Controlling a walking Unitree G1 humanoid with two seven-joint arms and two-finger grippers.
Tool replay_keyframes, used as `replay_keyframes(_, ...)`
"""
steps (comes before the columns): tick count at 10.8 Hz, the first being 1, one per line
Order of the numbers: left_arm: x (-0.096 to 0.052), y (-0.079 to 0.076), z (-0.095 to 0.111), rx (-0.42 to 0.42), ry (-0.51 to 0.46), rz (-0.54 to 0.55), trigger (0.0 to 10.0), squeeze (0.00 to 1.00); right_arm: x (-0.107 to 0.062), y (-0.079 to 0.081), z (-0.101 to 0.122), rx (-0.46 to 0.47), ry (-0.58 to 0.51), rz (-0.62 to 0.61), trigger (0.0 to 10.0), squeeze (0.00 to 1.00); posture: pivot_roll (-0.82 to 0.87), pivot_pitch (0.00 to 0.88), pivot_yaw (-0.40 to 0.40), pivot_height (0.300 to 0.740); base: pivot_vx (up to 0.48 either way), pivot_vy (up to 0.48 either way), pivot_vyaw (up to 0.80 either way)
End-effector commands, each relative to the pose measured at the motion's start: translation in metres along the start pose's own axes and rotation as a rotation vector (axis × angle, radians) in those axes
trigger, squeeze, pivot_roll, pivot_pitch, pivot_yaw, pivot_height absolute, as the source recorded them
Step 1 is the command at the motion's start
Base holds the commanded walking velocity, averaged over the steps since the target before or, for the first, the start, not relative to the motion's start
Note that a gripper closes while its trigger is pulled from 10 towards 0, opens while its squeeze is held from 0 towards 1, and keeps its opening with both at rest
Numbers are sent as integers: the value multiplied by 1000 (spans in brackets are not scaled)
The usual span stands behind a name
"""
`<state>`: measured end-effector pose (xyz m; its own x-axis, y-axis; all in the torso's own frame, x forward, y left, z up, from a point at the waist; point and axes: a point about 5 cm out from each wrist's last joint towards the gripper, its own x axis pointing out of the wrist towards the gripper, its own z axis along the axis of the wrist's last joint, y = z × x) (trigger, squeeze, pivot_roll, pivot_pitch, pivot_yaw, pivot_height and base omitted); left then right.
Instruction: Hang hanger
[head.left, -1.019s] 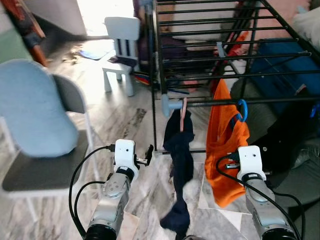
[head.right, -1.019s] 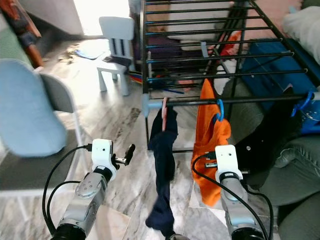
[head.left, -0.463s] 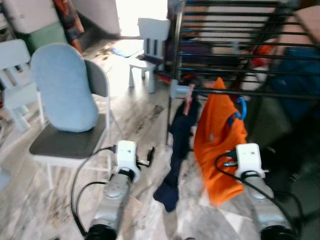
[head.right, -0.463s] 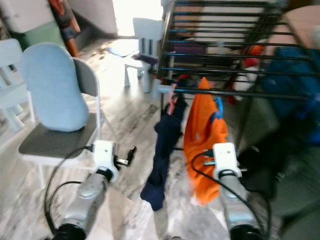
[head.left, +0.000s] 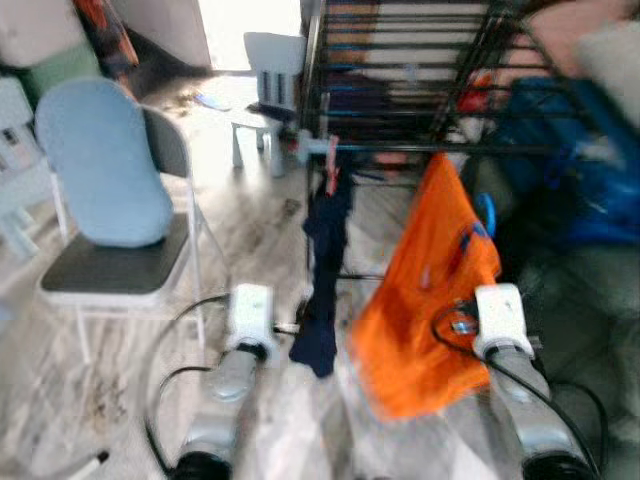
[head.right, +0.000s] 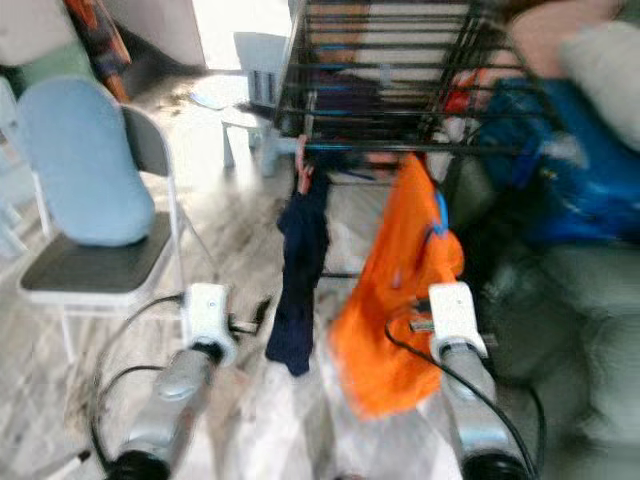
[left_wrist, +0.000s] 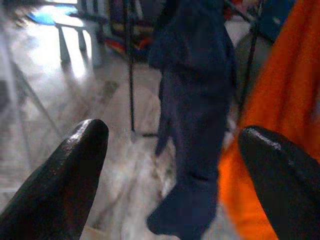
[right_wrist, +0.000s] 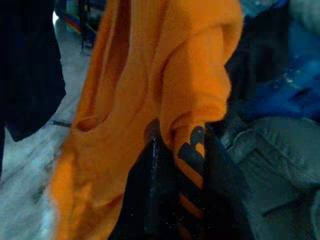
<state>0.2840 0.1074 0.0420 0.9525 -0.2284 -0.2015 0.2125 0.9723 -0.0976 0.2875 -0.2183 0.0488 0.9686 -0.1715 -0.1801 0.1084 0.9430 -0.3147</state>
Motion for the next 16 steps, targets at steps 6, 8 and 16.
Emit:
replay_keyframes(6, 2, 0, 6, -51, -6, -26, 10000, 0, 0, 6, 11, 39, -39, 3, 10000, 0, -187, 0, 25, 740, 0, 194, -267)
replay_keyframes(8, 2, 0, 6, -46, -5, -31, 10000, 0, 2, 5, 10, 34, -33, 6, 10000, 0, -186, 0, 25, 740, 0, 450, -800)
replay_keyframes(16, -1, -3, 4, -35, 8, -55, 10000, 0, 4, 7, 10, 43, -27, 9, 10000, 0, -180, 0, 35, 740, -30, 91, -53)
